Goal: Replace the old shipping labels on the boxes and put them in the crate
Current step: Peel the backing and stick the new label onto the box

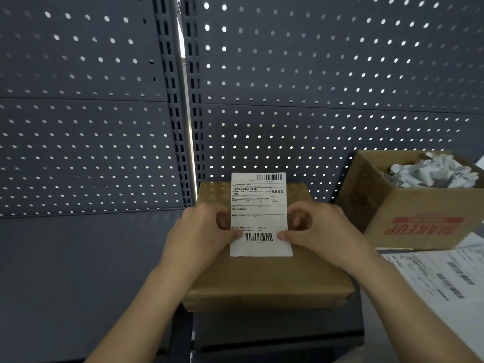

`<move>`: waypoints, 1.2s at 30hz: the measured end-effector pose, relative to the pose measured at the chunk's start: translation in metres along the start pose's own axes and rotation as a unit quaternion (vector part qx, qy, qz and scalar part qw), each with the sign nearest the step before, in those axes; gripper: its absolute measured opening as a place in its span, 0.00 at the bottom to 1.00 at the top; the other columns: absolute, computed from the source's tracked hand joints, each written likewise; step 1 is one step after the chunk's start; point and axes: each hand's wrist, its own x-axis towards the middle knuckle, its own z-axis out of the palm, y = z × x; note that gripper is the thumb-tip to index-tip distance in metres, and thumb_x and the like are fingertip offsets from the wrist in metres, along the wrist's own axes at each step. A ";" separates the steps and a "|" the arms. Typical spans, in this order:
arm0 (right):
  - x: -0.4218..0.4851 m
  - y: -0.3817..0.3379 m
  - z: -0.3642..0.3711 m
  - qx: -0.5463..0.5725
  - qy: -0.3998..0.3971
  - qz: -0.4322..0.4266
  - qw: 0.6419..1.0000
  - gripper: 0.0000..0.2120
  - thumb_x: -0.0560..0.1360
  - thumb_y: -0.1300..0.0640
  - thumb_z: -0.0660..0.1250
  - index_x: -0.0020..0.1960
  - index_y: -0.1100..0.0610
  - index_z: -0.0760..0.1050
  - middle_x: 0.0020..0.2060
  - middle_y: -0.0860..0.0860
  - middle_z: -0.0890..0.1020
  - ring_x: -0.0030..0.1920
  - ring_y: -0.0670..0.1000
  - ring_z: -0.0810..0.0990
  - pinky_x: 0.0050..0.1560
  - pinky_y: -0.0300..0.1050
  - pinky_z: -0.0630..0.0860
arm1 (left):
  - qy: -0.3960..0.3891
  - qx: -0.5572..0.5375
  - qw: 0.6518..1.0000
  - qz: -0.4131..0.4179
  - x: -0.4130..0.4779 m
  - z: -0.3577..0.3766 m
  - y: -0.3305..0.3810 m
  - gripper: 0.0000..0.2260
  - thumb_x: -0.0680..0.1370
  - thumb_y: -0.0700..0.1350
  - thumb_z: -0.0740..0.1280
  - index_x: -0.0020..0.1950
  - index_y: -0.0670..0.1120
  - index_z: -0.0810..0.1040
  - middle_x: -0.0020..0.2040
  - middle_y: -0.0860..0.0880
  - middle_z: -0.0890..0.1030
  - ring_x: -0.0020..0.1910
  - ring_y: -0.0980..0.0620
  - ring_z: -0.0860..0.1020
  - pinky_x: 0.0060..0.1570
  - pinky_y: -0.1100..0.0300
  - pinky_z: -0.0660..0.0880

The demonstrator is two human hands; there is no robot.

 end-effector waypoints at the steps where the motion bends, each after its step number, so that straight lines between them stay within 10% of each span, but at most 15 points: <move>1: 0.000 -0.001 -0.001 -0.007 0.004 0.000 1.000 0.18 0.67 0.43 0.76 0.56 0.42 0.78 0.42 0.42 0.79 0.45 0.40 0.77 0.43 0.36 0.74 | 0.001 0.002 1.000 0.001 -0.001 0.000 0.000 0.10 0.69 0.55 0.76 0.48 0.58 0.80 0.38 0.61 0.79 0.40 0.64 0.76 0.42 0.59 0.78; 7: -0.003 0.000 -0.004 -0.037 0.033 -0.013 0.999 0.25 0.69 0.44 0.75 0.64 0.45 0.74 0.41 0.40 0.78 0.43 0.38 0.75 0.40 0.31 0.69 | 0.021 0.016 0.999 0.030 -0.001 0.003 -0.004 0.18 0.70 0.53 0.75 0.59 0.58 0.78 0.49 0.60 0.76 0.49 0.59 0.76 0.47 0.59 0.76; 11: -0.003 0.002 0.000 -0.051 0.004 -0.077 0.996 0.24 0.71 0.40 0.71 0.65 0.42 0.74 0.54 0.36 0.73 0.56 0.39 0.72 0.56 0.40 0.73 | -0.006 0.035 0.993 0.108 0.001 0.008 -0.010 0.26 0.74 0.55 0.71 0.70 0.55 0.72 0.66 0.59 0.69 0.68 0.57 0.64 0.65 0.62 0.64; 15: -0.005 -0.002 0.007 -0.098 -0.072 -0.131 0.984 0.30 0.73 0.34 0.64 0.72 0.41 0.66 0.70 0.33 0.62 0.73 0.40 0.57 0.72 0.38 0.54 | -0.099 0.119 0.976 0.153 0.001 0.014 -0.017 0.33 0.76 0.67 0.56 0.77 0.54 0.60 0.78 0.58 0.55 0.77 0.56 0.48 0.76 0.56 0.50; 20: -0.007 0.004 0.013 -0.194 -0.115 -0.146 0.963 0.32 0.75 0.31 0.47 0.77 0.39 0.55 0.76 0.35 0.49 0.75 0.38 0.43 0.69 0.34 0.39 | -0.139 0.208 0.957 0.145 -0.002 0.016 -0.020 0.41 0.70 0.74 0.36 0.79 0.56 0.46 0.79 0.59 0.44 0.77 0.54 0.38 0.76 0.56 0.40; 29: 0.023 -0.002 0.016 -0.205 -0.059 -0.160 0.964 0.28 0.81 0.40 0.53 0.79 0.49 0.55 0.78 0.44 0.52 0.78 0.46 0.48 0.78 0.47 0.44 | -0.053 0.196 0.963 0.177 0.030 0.021 -0.011 0.24 0.79 0.59 0.56 0.74 0.52 0.66 0.74 0.53 0.64 0.74 0.49 0.56 0.73 0.49 0.58; 36: 0.035 -0.004 0.031 -0.255 -0.138 -0.136 0.947 0.28 0.83 0.44 0.42 0.80 0.54 0.41 0.79 0.48 0.41 0.77 0.45 0.37 0.77 0.46 0.37 | -0.120 0.276 0.942 0.145 0.039 0.035 -0.015 0.30 0.79 0.61 0.35 0.80 0.50 0.44 0.80 0.51 0.43 0.78 0.49 0.41 0.75 0.51 0.38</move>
